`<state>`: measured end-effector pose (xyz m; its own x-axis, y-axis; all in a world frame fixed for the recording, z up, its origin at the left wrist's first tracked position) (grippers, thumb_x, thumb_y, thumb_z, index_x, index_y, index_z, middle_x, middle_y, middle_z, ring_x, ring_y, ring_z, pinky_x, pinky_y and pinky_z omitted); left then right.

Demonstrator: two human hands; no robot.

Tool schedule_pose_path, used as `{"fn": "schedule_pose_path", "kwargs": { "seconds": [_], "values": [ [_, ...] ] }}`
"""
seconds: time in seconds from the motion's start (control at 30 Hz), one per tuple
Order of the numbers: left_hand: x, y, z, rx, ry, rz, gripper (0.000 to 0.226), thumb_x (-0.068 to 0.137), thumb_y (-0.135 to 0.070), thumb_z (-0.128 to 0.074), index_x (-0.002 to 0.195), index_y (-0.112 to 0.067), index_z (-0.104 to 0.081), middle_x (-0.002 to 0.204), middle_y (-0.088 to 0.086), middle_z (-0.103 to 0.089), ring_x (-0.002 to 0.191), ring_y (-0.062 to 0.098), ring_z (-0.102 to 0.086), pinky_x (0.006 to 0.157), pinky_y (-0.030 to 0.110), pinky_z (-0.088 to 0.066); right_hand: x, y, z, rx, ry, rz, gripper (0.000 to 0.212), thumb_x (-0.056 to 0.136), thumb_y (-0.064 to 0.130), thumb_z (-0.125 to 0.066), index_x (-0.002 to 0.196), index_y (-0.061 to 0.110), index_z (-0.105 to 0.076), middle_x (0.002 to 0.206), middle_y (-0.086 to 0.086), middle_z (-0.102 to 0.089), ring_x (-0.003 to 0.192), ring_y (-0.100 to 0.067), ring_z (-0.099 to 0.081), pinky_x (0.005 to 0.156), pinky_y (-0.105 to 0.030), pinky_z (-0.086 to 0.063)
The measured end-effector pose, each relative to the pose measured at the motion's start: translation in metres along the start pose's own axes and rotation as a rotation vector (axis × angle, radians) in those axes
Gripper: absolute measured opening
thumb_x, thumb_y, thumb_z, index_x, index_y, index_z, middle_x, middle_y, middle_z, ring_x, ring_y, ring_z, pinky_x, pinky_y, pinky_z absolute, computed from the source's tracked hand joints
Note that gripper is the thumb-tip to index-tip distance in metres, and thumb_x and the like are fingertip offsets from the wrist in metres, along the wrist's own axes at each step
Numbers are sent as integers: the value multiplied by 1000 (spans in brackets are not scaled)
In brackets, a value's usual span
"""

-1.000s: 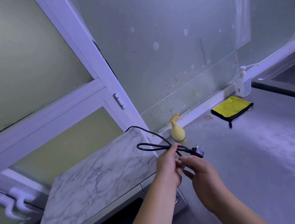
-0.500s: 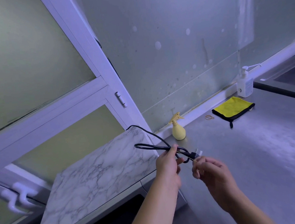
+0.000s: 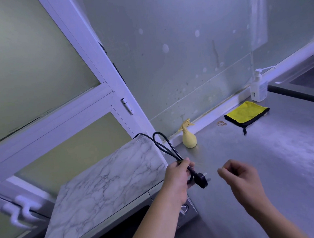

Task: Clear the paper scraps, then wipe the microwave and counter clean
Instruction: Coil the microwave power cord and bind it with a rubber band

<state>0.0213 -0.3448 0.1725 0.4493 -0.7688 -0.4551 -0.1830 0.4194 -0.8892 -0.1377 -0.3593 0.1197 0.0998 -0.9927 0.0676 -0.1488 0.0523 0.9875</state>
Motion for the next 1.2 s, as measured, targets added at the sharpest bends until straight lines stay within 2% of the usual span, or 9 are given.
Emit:
{"fn": "schedule_pose_path", "kwargs": {
  "seconds": [0.13,0.33,0.53,0.67,0.73,0.93,1.07,1.13,1.2],
  "values": [
    [-4,-6,5,65,82,27,11,102,-18,-54,97,-9,-58,76,5,-62,64,15,-60,53,27,-54,27,3,0,-52,21,-63,36,85,1,-67,56,8,-46,51,0,-34,45,-10,-26,41,-20,-23],
    [-7,-3,19,151,125,-20,12,101,-15,-53,92,-8,-56,64,0,-61,49,16,-58,64,32,-51,70,20,-18,-43,28,-56,30,82,8,-71,63,-2,-50,53,-1,-37,47,-13,-29,41,-22,-23],
    [-12,-11,33,18,161,-69,10,99,-12,-56,93,-6,-60,68,4,-62,50,18,-57,60,31,-52,86,35,-47,-63,119,34,30,81,4,-70,56,9,-54,45,8,-42,41,-7,-34,41,-19,-27],
    [-17,-10,39,-77,174,-80,9,100,-10,-56,105,-5,-60,70,7,-60,51,19,-52,55,33,-51,88,42,-55,177,172,-5,24,84,-1,-69,70,-10,-51,50,-3,-44,48,-15,-42,58,-31,-43],
    [-19,-11,41,-153,193,-87,11,99,-10,-57,108,-6,-62,71,8,-58,53,20,-50,53,33,-51,86,47,-58,305,253,-14,20,87,-4,-67,73,-6,-52,54,-6,-39,48,-16,-40,59,-34,-44],
    [-24,-16,43,-327,230,-55,11,99,-9,-57,107,-5,-63,73,10,-58,54,19,-49,52,30,-51,76,55,-54,-293,418,348,26,81,-7,-64,77,16,-51,60,6,-37,55,-9,-30,52,-20,-28],
    [-24,-17,48,-404,271,-41,13,98,-8,-56,108,-5,-64,72,10,-58,51,17,-50,51,28,-49,79,60,-47,-541,488,546,33,81,-11,-60,78,19,-74,69,8,-47,57,-8,-44,55,-14,-32],
    [-24,-15,49,-370,272,-63,14,99,-9,-55,107,-6,-65,73,10,-57,53,17,-49,52,29,-49,81,57,-48,-712,478,587,28,89,-1,-61,94,19,-80,78,8,-46,63,-8,-49,57,-17,-32],
    [-22,-12,48,-283,246,-102,13,100,-9,-54,106,-5,-65,74,9,-57,55,17,-49,53,32,-50,82,49,-53,-945,462,531,31,96,7,-54,112,21,-76,92,0,-45,75,-22,-57,63,-26,-34]
  ]
}}
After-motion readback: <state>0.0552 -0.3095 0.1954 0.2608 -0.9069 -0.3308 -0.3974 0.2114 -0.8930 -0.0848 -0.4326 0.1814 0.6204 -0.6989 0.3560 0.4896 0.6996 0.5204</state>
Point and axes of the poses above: each hand's wrist, its own x-axis towards the middle knuckle, its own z-axis out of the back of the hand, y = z × x, the point moved 1 cm from there along x, towards the middle knuckle
